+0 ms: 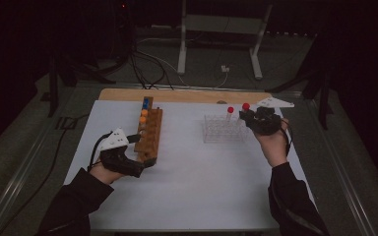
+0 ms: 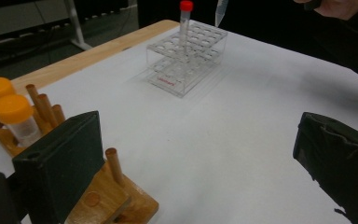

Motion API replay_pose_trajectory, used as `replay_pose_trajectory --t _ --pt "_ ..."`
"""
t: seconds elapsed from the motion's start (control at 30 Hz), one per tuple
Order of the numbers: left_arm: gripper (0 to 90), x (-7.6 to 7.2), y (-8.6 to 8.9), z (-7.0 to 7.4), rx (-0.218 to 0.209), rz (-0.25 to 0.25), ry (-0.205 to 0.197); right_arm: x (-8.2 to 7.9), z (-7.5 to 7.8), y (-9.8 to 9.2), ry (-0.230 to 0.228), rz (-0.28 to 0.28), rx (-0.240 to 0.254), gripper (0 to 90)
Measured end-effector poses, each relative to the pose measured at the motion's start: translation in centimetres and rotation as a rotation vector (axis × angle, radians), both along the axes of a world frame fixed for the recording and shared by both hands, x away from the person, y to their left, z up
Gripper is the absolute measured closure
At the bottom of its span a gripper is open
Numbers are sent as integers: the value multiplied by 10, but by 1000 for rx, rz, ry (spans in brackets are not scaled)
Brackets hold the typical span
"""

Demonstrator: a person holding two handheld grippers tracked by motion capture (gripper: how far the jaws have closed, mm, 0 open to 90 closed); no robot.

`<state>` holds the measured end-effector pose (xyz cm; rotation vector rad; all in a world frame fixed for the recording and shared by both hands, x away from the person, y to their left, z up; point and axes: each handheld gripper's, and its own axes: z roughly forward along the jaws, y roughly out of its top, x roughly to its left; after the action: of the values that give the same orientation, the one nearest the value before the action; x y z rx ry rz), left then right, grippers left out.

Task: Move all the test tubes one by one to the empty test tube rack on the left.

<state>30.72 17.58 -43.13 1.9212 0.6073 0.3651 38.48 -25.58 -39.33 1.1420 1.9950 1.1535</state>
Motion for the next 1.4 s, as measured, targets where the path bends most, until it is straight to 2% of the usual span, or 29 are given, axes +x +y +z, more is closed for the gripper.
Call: replay_pose_trajectory --t 0.17,0.4,1.07,1.3,1.4 --pt "24 -1 -4 2 5 -17 0 -14 2 10 -5 63 14 748" --pt "24 -2 -12 3 9 -41 2 -33 -3 28 6 145 -4 748" --pt "33 -7 -49 9 12 -150 -5 -73 -37 84 82 355 -38 748" --pt "83 -8 -64 10 -1 -194 -10 -85 -49 100 111 423 -45 748" --pt "169 -8 -71 12 -3 -210 -21 -89 -53 105 121 442 -47 748"
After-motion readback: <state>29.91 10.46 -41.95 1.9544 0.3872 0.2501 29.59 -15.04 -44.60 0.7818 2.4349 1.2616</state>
